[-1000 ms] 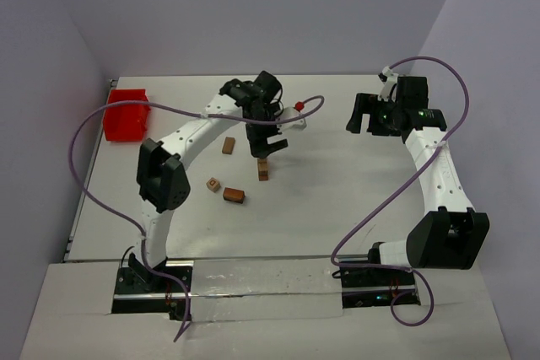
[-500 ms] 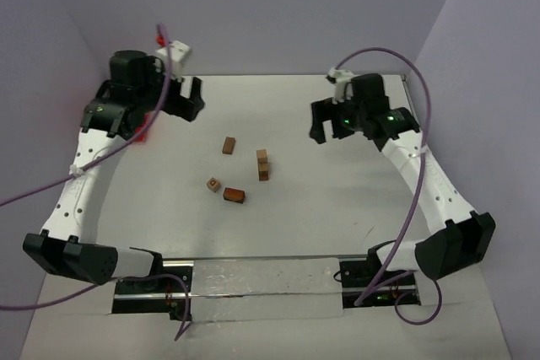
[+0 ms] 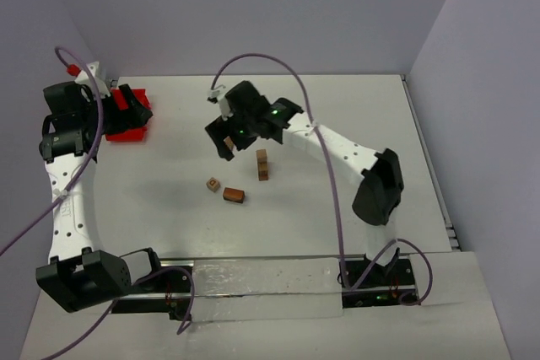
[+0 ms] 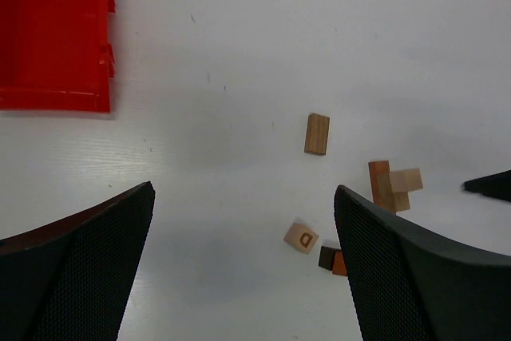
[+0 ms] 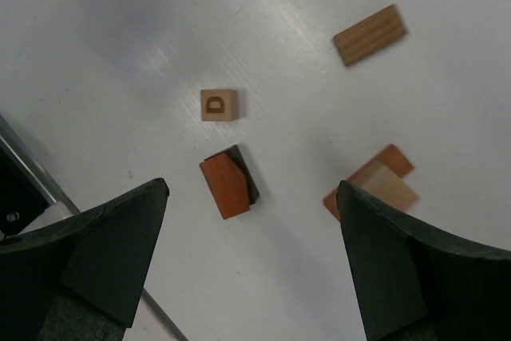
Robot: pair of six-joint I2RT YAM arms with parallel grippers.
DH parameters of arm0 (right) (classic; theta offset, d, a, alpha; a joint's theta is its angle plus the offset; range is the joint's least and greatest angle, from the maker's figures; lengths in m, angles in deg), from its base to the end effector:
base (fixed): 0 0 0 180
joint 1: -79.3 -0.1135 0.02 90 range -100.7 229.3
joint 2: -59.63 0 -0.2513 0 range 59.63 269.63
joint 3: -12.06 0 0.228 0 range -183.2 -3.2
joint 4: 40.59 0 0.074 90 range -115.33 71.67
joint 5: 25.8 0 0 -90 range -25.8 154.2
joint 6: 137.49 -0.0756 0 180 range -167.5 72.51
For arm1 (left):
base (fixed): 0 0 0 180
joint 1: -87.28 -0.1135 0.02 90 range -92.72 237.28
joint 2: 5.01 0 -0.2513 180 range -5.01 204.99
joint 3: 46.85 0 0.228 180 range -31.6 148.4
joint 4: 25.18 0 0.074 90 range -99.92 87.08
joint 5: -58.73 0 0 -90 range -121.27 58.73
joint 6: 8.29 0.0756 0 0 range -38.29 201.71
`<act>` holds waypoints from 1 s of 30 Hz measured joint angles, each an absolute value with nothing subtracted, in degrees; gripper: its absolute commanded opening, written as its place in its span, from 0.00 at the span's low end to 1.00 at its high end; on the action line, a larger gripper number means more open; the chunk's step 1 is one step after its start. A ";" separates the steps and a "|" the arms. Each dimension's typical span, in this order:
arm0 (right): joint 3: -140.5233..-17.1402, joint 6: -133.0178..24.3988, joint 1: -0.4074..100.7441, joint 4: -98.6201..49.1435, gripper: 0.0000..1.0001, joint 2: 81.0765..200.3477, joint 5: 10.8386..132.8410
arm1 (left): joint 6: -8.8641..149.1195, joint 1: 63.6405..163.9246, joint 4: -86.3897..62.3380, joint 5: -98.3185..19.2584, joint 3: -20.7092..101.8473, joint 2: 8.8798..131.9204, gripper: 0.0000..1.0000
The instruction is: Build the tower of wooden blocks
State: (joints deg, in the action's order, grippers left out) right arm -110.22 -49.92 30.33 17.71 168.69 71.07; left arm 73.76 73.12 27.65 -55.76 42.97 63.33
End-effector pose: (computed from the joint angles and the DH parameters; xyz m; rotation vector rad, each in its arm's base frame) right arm 0.2750 0.3298 0.2976 -1.0133 2.2040 0.5659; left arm 0.2611 0.0336 0.3563 -0.1493 2.0814 -0.3859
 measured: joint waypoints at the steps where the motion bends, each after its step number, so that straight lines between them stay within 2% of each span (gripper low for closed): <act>1: -111.38 -50.54 28.59 18.10 0.93 171.29 70.50 | 73.00 71.89 27.02 -56.72 42.93 62.90 0.99; 8: -118.72 -53.39 20.91 20.37 0.92 185.73 68.28 | 70.71 70.31 24.93 -60.21 39.13 62.35 0.99; 15: -124.90 -55.20 20.63 22.09 0.89 194.60 67.76 | 70.31 70.29 24.49 -61.20 38.18 62.17 0.99; 21: -126.48 -56.09 20.46 22.26 0.79 196.98 66.74 | 70.31 70.29 23.50 -61.62 38.18 62.17 0.99; 23: -126.52 -56.51 20.40 22.27 0.69 197.19 66.56 | 70.29 70.27 23.39 -61.64 38.16 62.17 0.99; 30: -126.53 -58.10 20.40 22.24 0.58 197.79 65.47 | 70.25 70.27 23.23 -61.93 38.16 62.17 0.99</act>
